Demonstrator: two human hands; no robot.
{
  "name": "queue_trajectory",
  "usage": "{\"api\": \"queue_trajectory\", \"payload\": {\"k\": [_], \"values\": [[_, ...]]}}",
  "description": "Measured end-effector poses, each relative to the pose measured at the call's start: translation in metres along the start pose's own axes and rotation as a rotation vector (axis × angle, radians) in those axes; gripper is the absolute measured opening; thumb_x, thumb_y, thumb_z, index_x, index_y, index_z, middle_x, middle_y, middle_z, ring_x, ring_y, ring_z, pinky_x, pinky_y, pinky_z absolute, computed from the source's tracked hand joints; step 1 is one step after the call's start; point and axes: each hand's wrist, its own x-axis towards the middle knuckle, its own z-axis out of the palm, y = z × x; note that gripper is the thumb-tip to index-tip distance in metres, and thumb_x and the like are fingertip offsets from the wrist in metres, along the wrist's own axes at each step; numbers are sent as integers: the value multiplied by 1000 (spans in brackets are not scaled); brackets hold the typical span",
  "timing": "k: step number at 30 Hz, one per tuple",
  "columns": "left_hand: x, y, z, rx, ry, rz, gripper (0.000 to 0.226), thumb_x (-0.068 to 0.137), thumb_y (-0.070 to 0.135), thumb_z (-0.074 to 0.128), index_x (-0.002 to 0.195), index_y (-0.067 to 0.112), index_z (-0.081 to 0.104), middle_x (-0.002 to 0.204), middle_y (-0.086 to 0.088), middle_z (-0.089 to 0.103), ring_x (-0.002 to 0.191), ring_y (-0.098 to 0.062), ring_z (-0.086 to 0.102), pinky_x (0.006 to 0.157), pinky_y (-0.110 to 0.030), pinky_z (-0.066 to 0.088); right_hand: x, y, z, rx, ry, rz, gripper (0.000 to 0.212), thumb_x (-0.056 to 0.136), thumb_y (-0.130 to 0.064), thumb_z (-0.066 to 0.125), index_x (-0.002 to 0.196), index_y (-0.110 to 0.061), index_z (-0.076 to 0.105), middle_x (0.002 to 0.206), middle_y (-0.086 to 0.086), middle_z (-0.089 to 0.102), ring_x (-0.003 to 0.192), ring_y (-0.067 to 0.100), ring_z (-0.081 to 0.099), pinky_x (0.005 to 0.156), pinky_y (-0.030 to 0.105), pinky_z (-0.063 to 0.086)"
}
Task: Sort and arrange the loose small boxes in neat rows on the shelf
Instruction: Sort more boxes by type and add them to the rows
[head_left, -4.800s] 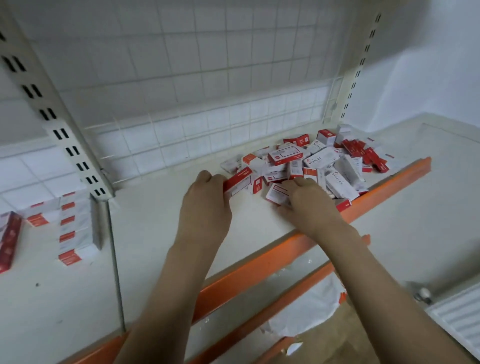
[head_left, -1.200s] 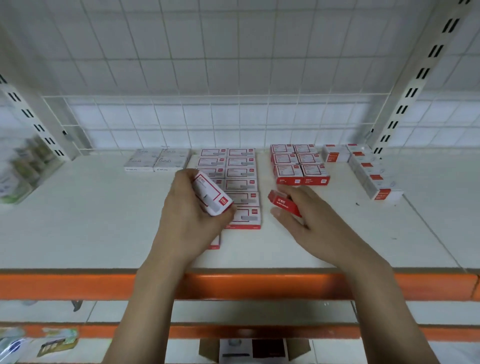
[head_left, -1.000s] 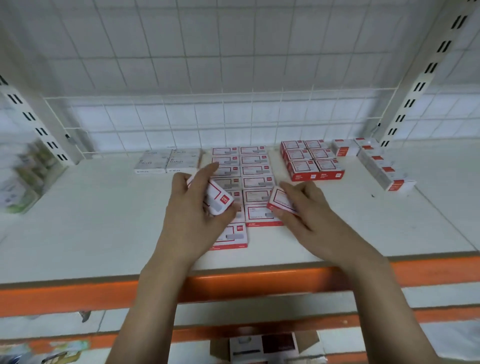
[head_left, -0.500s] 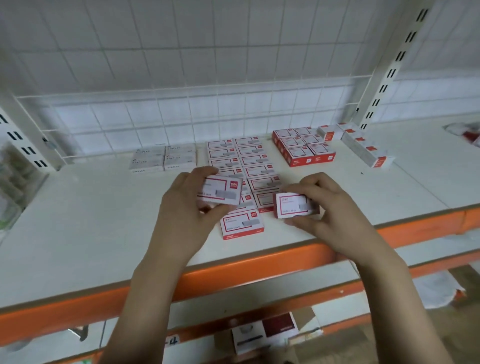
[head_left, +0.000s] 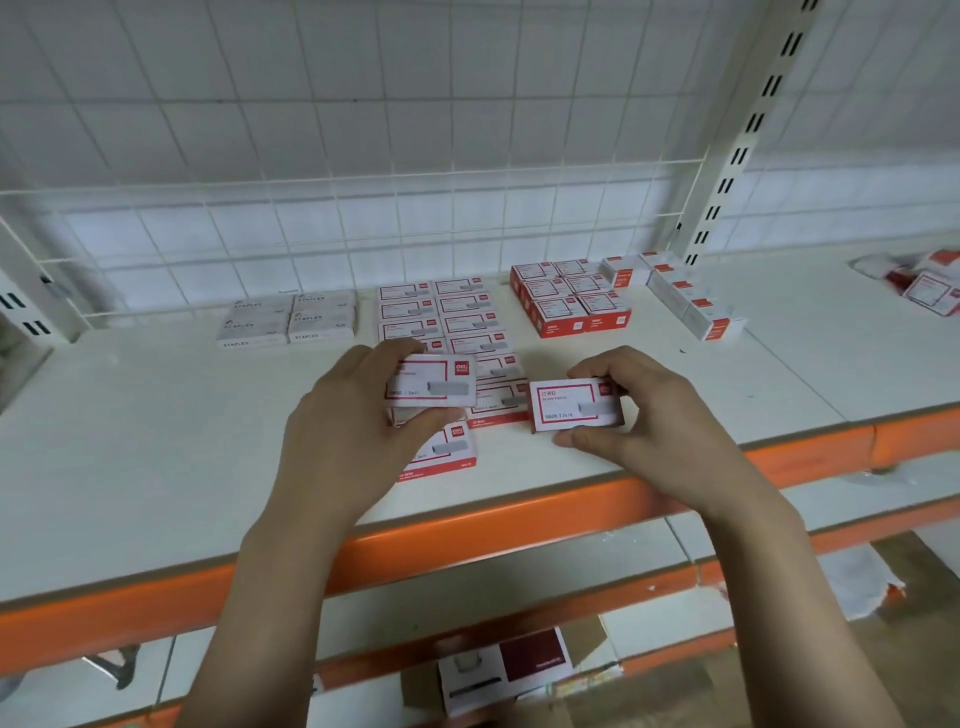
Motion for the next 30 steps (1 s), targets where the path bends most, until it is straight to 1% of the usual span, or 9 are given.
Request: {"api": "queue_trajectory", "payload": {"k": [3, 6, 8, 11, 13, 17, 23, 27, 30], "values": [[-1, 1, 3, 6, 2, -23, 61, 75, 47, 68, 129, 25, 49, 120, 5, 60, 98, -18, 59, 84, -36, 51, 1, 0, 1, -43, -65, -23, 43, 69, -30, 80, 104, -26, 57, 100, -13, 56, 92, 2, 49, 76, 15, 41], [-2, -2, 5, 27, 46, -20, 58, 72, 46, 71, 122, 20, 58, 120, 3, 56, 93, -15, 57, 80, -32, 49, 3, -1, 13, -120, -156, -60, 46, 68, -35, 79, 109, -28, 60, 102, -14, 54, 97, 6, 47, 85, 21, 39], [-4, -6, 6, 23, 59, -24, 56, 70, 46, 72, 117, 17, 63, 116, 0, 54, 87, -11, 52, 75, -24, 46, 4, -3, 22, -153, -211, -54, 53, 70, -37, 77, 118, -26, 58, 111, -11, 53, 105, 7, 44, 90, 18, 34], [-8, -10, 5, 17, 40, -33, 54, 70, 45, 73, 117, 21, 63, 98, 3, 56, 81, -7, 50, 68, -10, 37, 7, -5, 31, -196, -246, -38, 60, 74, -37, 74, 128, -23, 52, 124, -7, 49, 116, 10, 40, 96, 19, 29], [-12, -13, 5, 14, 32, -38, 53, 71, 43, 74, 118, 23, 61, 95, 7, 55, 82, -7, 51, 68, -14, 40, 9, -6, 35, -201, -255, -31, 62, 75, -37, 73, 131, -22, 49, 128, -5, 47, 120, 12, 37, 100, 20, 28], [-19, -16, 5, 24, 27, -59, 51, 73, 43, 73, 118, 25, 58, 104, 8, 60, 90, -13, 56, 75, -30, 49, 10, -6, 40, -182, -258, -42, 58, 77, -35, 72, 129, -22, 51, 127, -5, 46, 121, 11, 37, 101, 19, 28], [-21, -15, 7, 29, 25, -69, 48, 73, 45, 71, 115, 24, 61, 106, 7, 63, 89, -12, 57, 74, -26, 45, 6, 2, 39, -141, -222, -73, 36, 78, -19, 73, 113, -19, 65, 124, -5, 52, 119, 13, 41, 97, 19, 31], [-23, -17, 7, 38, 21, -62, 48, 73, 43, 73, 115, 24, 61, 107, 7, 63, 93, -13, 58, 74, -24, 43, 10, 4, 44, -122, -195, -77, 33, 77, -17, 73, 110, -18, 67, 121, -4, 54, 117, 15, 44, 97, 19, 32], [-25, -20, 4, 52, 38, -46, 49, 72, 41, 74, 114, 20, 61, 107, 6, 62, 88, -8, 53, 72, -23, 41, 13, 5, 46, -127, -167, -72, 33, 76, -17, 75, 109, -17, 68, 117, -2, 55, 114, 18, 47, 95, 20, 33]]}}
